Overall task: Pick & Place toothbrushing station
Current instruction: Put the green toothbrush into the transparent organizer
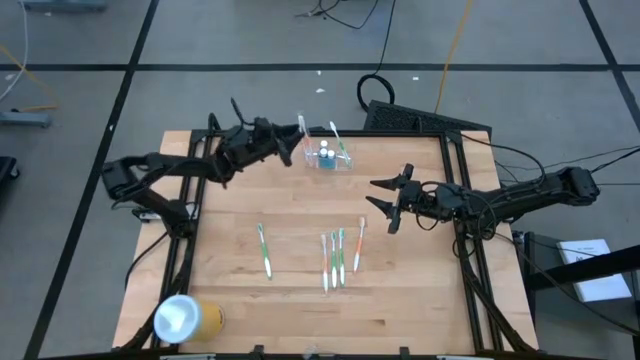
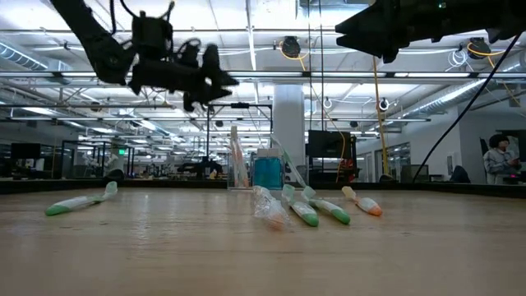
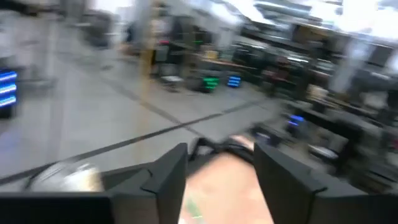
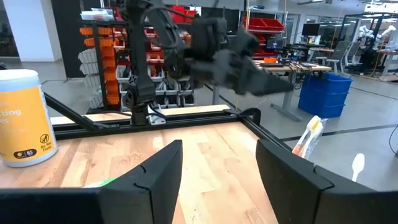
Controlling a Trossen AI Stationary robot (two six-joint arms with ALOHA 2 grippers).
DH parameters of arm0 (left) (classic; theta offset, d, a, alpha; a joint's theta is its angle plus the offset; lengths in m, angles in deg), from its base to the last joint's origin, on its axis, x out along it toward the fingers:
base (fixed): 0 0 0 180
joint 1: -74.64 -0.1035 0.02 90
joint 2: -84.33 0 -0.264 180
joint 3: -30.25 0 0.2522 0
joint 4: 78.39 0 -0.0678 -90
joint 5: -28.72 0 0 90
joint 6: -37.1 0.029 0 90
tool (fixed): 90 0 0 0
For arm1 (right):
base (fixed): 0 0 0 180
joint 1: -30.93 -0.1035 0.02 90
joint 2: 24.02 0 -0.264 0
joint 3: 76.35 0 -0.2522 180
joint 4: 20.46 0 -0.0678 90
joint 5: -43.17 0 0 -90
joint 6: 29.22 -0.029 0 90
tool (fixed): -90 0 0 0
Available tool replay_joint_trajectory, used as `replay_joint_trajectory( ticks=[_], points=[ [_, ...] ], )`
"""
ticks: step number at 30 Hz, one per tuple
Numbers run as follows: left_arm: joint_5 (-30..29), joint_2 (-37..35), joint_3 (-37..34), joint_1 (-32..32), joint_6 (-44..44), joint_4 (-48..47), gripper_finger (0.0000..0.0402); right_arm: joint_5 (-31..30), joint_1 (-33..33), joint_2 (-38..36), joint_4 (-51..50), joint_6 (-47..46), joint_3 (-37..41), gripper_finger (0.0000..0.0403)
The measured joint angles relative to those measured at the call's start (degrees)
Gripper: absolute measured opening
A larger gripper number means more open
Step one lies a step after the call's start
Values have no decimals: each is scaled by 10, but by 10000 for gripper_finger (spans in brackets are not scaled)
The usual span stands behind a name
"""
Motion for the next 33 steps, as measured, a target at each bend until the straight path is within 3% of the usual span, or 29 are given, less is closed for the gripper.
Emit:
replay_joint_trajectory(
  ticks=[4,10,18,21,28,33],
  points=[
    [102,-69,0,19,31,-60,220,0,0,0,0,0,0,196],
    [199,-150,0,57,66,-229,230,0,0,0,0,0,0,196],
    [225,-202,0,146,26,-581,230,0,0,0,-5,-5,0,196],
    [172,-202,0,207,-39,-695,230,0,0,0,-4,-5,0,196],
    [-68,-202,0,319,-302,-833,230,0,0,0,-4,-5,0,196],
    [-126,-176,0,364,-437,-881,230,0,-1,0,-4,-15,0,196]
  ],
)
